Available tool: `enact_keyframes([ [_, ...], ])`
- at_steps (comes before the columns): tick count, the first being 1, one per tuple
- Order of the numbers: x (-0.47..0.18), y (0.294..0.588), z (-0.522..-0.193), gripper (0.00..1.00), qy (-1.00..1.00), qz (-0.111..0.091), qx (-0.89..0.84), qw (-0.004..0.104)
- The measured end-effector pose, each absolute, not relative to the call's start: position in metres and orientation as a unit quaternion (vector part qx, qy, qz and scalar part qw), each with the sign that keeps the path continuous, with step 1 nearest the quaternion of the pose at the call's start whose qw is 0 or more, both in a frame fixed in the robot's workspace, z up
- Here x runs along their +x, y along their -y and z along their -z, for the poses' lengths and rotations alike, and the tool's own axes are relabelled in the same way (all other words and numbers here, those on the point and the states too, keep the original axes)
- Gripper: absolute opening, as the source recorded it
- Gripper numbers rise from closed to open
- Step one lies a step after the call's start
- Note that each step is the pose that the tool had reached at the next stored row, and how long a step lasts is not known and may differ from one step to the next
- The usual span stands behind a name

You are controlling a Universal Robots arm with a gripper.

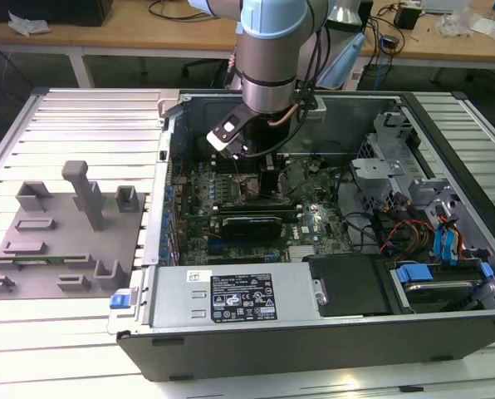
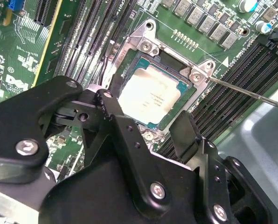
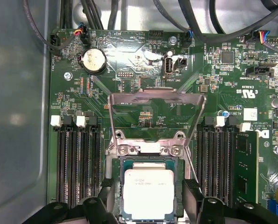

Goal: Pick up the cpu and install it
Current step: 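Place the cpu into insertion slot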

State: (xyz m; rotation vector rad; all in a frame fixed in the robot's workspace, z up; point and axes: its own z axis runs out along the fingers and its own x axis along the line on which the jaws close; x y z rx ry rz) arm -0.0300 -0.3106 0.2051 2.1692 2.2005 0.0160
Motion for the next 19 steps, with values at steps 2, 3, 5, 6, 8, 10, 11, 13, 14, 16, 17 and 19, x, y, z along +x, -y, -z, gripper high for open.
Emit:
enact_keyframes([
  [2,-0.03,0.3106,-0.2051,0.67,-0.712,-0.005,0.702,0.026],
  [3,-0.03,0.3106,-0.2051,0.6,-0.712,-0.005,0.702,0.026],
  [5,-0.03,0.3106,-0.2051,0.48,-0.712,-0.005,0.702,0.026],
  [6,-0.03,0.3106,-0.2051,0.48,-0.712,-0.005,0.702,0.026],
  [8,-0.03,0.3106,-0.2051,0.36,-0.712,-0.005,0.702,0.026],
  [10,-0.03,0.3106,-0.2051,0.24,-0.712,-0.005,0.702,0.026],
  [11,-0.03,0.3106,-0.2051,0.18,-0.712,-0.005,0.702,0.026],
  [13,-0.03,0.3106,-0.2051,0.12,-0.712,-0.005,0.702,0.026],
  [14,-0.03,0.3106,-0.2051,0.11,-0.712,-0.005,0.702,0.026],
  [16,-0.03,0.3106,-0.2051,0.11,-0.712,-0.005,0.702,0.026],
  [17,-0.03,0.3106,-0.2051,0.11,-0.712,-0.005,0.702,0.026],
  [19,-0.03,0.3106,-0.2045,0.11,-0.712,-0.005,0.702,0.026],
])
